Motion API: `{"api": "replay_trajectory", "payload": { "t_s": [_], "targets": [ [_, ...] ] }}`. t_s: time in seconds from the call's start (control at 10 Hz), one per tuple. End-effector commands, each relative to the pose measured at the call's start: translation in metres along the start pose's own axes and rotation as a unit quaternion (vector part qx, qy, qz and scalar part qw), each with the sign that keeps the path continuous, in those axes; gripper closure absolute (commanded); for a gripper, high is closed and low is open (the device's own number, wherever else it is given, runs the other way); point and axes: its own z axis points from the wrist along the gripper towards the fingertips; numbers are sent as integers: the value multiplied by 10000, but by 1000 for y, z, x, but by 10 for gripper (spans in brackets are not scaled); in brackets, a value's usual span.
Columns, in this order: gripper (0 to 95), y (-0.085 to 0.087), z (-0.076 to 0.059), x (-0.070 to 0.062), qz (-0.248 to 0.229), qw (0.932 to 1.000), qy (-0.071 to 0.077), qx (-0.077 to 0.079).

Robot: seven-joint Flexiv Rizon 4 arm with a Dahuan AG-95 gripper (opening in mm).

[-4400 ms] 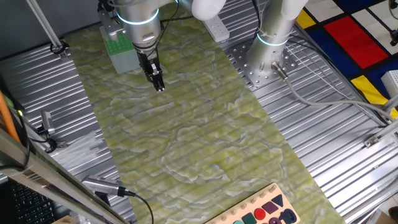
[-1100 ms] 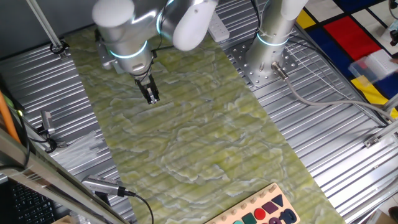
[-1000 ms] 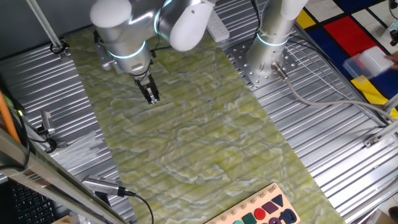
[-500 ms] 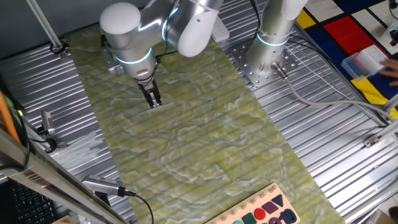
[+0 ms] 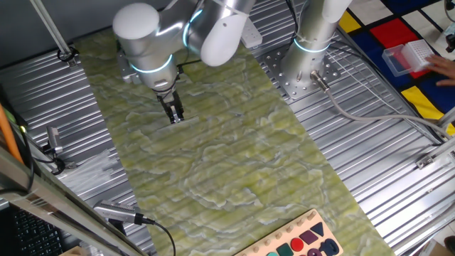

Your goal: Insert a large pipette tip into the holder for large pipette tips

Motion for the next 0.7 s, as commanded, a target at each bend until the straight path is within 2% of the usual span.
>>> {"api": "replay_trajectory", "payload": {
  "t_s": [0.1,0.4,0.7],
  "targets": [
    [950,0,1,-1,22,9999,159,48],
    [950,0,1,-1,-84,9995,286,76],
    [950,0,1,-1,-105,9995,273,91]
  ]
}}
